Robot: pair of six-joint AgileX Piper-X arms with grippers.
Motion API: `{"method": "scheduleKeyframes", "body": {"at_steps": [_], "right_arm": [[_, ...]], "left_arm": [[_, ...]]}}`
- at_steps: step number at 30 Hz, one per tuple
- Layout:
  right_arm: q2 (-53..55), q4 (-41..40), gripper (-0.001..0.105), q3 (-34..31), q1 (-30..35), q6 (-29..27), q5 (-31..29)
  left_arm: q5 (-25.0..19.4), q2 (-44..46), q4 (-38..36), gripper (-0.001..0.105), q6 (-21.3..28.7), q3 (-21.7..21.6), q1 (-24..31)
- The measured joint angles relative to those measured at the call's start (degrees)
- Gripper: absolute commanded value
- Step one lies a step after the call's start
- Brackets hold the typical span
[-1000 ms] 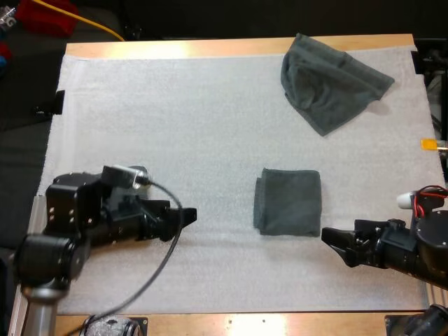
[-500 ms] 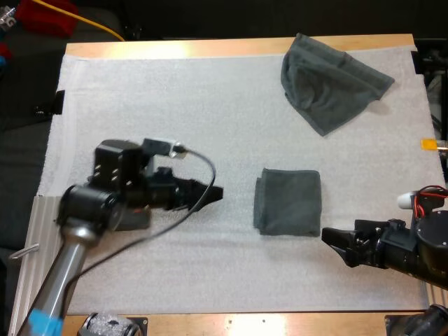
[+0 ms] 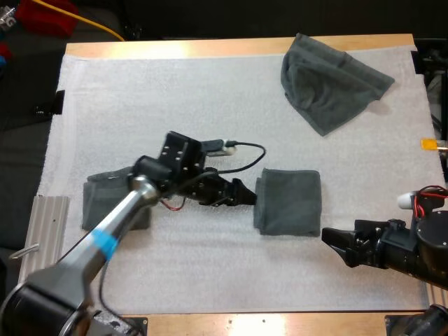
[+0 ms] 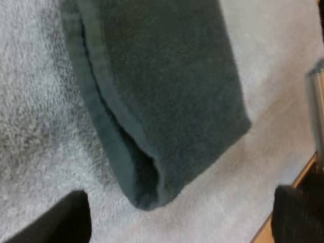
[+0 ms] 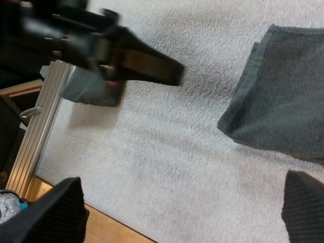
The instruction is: Pick towel from pile, fold and stack
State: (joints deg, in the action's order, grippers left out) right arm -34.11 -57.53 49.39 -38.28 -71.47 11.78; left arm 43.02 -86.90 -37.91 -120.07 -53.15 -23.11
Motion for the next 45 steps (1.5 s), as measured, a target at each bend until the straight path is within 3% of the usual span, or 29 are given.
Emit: {"method": "scheduleKeyframes", "body": {"at_steps": [10,22,34,40,43,45], "right_arm": [[0.0,-0.1,0.077,0.0,0.0,0.0,0.0],[0.0,-0.1,0.077,0.0,0.0,0.0,0.0],[0.0,-0.1,0.077,0.0,0.0,0.0,0.4],[0.0,-0.1,0.077,0.0,0.0,0.0,0.5],[0.0,-0.1,0.077,0.0,0.0,0.0,0.5],[0.0,-0.1,0.077,0.0,0.0,0.0,0.5]], "left_arm": [[0.0,-9.7,9.9,0.071,-7.7,0.0,-2.2],[1.4,-14.6,12.2,0.071,-12.2,0.0,-5.2],[0.4,-16.3,14.0,0.071,-23.6,-1.9,-11.1],[0.9,-18.0,14.0,0.071,-27.0,-4.0,-12.7],[1.4,-18.9,14.0,0.062,-27.5,-5.3,-13.4],[1.4,-19.2,14.1,0.045,-27.9,-5.8,-13.5]]}}
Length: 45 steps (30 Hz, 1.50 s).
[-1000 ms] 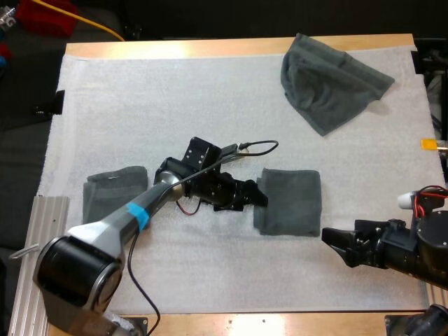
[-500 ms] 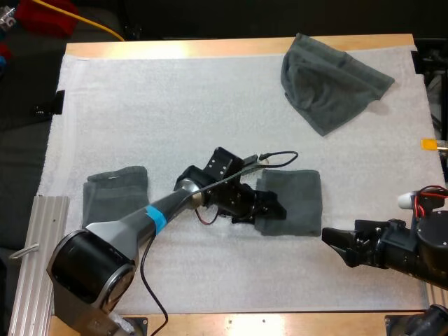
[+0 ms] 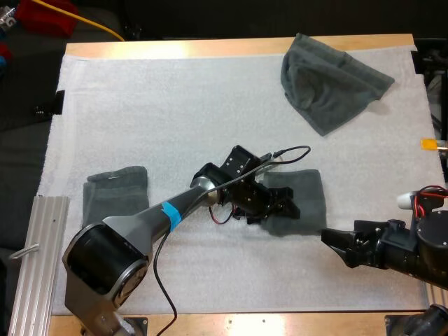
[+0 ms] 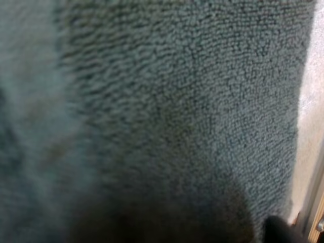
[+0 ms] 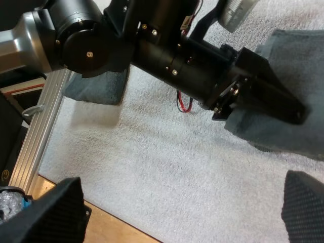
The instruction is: Pick towel from pile, fold and stack
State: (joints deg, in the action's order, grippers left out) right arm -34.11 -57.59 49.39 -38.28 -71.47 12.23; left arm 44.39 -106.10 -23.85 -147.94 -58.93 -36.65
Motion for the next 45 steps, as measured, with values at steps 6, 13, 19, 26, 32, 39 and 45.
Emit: {"method": "scheduleKeyframes", "body": {"at_steps": [6,13,19,26,32,39,45], "right_arm": [[0.0,0.0,0.077,0.0,0.0,0.0,0.0],[0.0,0.0,0.077,0.0,0.0,0.0,0.1],[0.0,0.0,0.077,0.0,0.0,0.0,0.1],[0.0,0.0,0.077,0.0,0.0,-0.1,0.1],[0.0,0.0,0.077,0.0,0.0,-0.1,0.1],[0.0,0.0,0.077,0.0,0.0,-0.1,0.1],[0.0,0.0,0.077,0.0,0.0,-0.1,0.1]], "left_arm": [[0.1,0.0,-0.2,0.001,2.9,0.0,0.0],[2.3,3.3,-2.7,0.000,11.4,0.0,0.3],[3.9,12.0,-5.7,0.000,15.6,0.0,3.0],[4.0,20.3,-14.0,0.000,23.1,0.0,8.0],[4.0,26.1,-23.5,0.000,30.6,0.0,12.8],[3.8,30.8,-33.1,0.000,38.1,0.0,18.3],[0.3,33.0,-40.3,0.000,43.7,-0.2,22.2]]}}
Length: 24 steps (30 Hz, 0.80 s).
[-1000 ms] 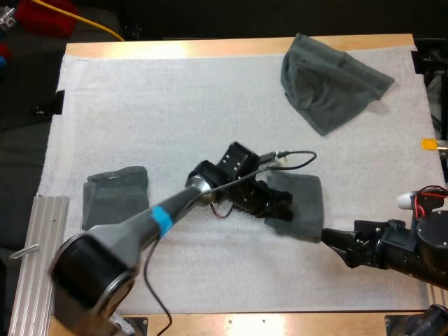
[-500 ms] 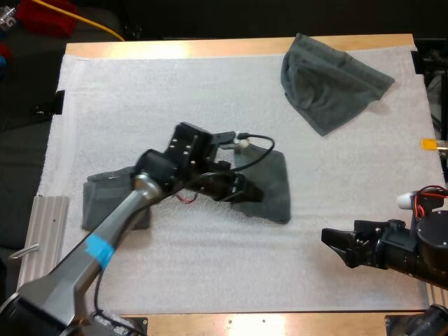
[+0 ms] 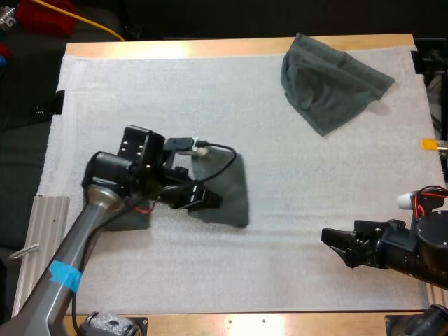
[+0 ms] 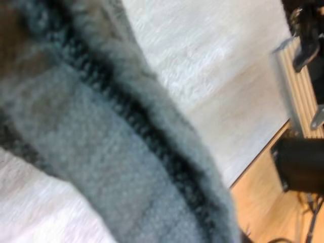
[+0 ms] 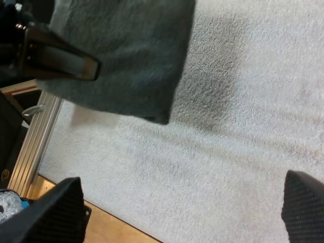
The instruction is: Pick towel from pile, fold and stack
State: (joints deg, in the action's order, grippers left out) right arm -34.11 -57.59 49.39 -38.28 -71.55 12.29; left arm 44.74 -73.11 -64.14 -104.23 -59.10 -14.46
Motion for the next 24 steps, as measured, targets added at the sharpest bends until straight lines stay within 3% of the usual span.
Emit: {"method": "scheduleKeyframes", "body": {"at_steps": [6,12,16,19,24], "right_arm": [[0.0,0.0,0.077,0.0,0.0,0.0,0.0],[0.0,0.0,0.077,0.0,0.0,0.0,0.0],[0.0,0.0,0.077,0.0,0.0,0.0,0.0],[0.0,0.0,0.077,0.0,0.0,0.0,0.0],[0.0,0.0,0.077,0.0,0.0,0.0,0.0]], "left_arm": [[-4.3,0.5,-6.8,0.000,5.4,-3.6,2.5],[-12.6,0.5,-11.8,0.000,9.6,-8.0,3.2],[-18.4,0.8,-13.0,0.000,10.3,-8.5,3.7],[-22.1,0.8,-14.0,0.000,10.7,-8.5,6.2],[-23.1,0.8,-14.0,0.000,11.2,-8.5,13.9]]}}
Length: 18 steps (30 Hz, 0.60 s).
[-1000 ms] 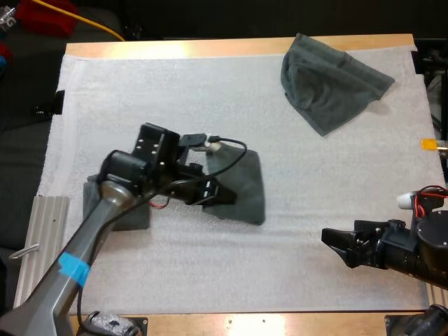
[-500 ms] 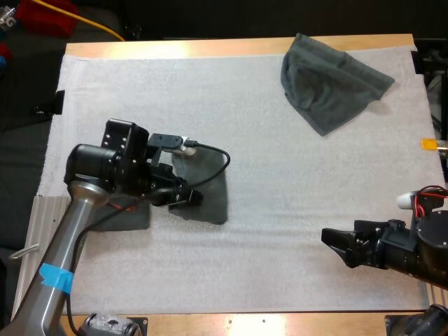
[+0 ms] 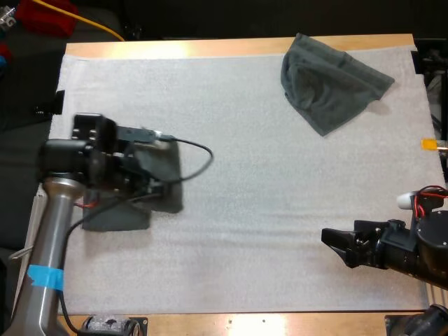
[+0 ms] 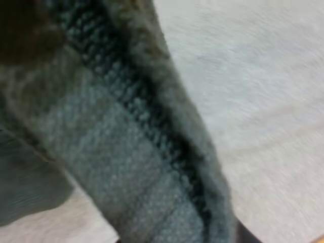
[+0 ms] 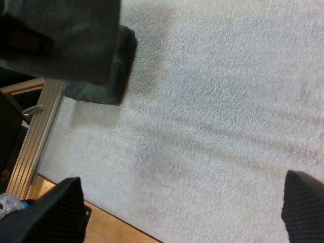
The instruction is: Pick towel from pile, fold and stack
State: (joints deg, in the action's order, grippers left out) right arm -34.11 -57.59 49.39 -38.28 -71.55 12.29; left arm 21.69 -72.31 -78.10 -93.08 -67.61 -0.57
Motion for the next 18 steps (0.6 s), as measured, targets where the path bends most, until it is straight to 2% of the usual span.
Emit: {"method": "scheduleKeyframes", "body": {"at_steps": [5,10,14,18], "right_arm": [[0.0,0.0,0.077,0.0,0.0,0.0,0.0],[0.0,0.0,0.077,0.0,0.0,0.0,0.0],[0.0,0.0,0.077,0.0,0.0,0.0,0.0],[0.0,0.0,0.077,0.0,0.0,0.0,0.0]], "left_arm": [[0.0,0.0,0.4,0.000,0.3,1.2,5.0],[0.0,0.0,2.6,0.000,1.6,4.3,5.2],[-0.1,-1.8,3.3,0.000,1.7,4.6,5.2],[-3.1,-5.6,3.3,0.000,1.7,4.6,5.2]]}}
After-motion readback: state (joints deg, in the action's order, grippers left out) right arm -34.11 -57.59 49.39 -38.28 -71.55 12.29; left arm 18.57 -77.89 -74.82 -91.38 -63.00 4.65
